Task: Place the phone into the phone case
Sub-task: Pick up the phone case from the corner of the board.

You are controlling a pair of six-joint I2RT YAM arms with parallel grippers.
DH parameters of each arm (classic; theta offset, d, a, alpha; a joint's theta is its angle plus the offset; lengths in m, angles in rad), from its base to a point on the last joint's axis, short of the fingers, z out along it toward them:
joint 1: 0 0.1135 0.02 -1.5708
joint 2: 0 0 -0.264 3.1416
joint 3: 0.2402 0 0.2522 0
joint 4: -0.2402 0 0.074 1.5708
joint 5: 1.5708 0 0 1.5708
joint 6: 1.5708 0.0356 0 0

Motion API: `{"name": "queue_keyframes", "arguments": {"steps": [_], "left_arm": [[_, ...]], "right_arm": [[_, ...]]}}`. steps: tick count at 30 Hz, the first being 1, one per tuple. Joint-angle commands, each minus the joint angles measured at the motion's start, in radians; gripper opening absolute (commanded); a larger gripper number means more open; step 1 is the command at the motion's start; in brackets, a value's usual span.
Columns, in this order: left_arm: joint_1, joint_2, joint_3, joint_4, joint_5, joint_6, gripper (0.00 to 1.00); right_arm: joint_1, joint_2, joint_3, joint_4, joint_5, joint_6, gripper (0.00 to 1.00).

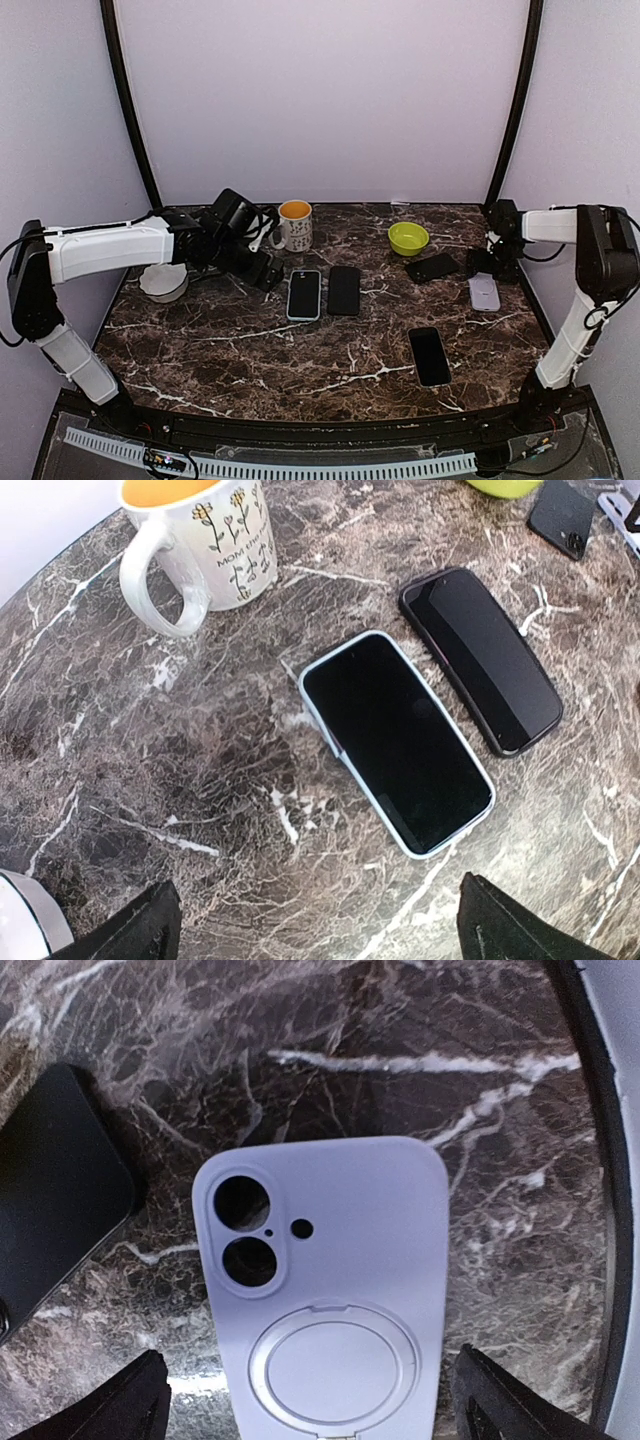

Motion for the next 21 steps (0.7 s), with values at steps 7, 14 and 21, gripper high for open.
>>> {"name": "queue_keyframes", "arguments": {"steps": [7, 14, 21], "left_arm": [[-0.004, -0.038, -0.032, -0.041, -0.008, 0.060, 0.99], [-0.004, -0.040, -0.036, -0.037, 0.003, 0.065, 0.99], [-0.003, -0.060, -0.057, -0.001, 0.050, 0.079, 0.99]], "right_arm": [[-0.022, 0.113, -0.022, -0.021, 0.026, -0.048, 0.95], [-0.021, 0.086, -0.054, -0.006, -0.027, -0.054, 0.66], [-0.005, -0.028, -0.069, 0.000, -0.055, -0.059, 0.52]]}}
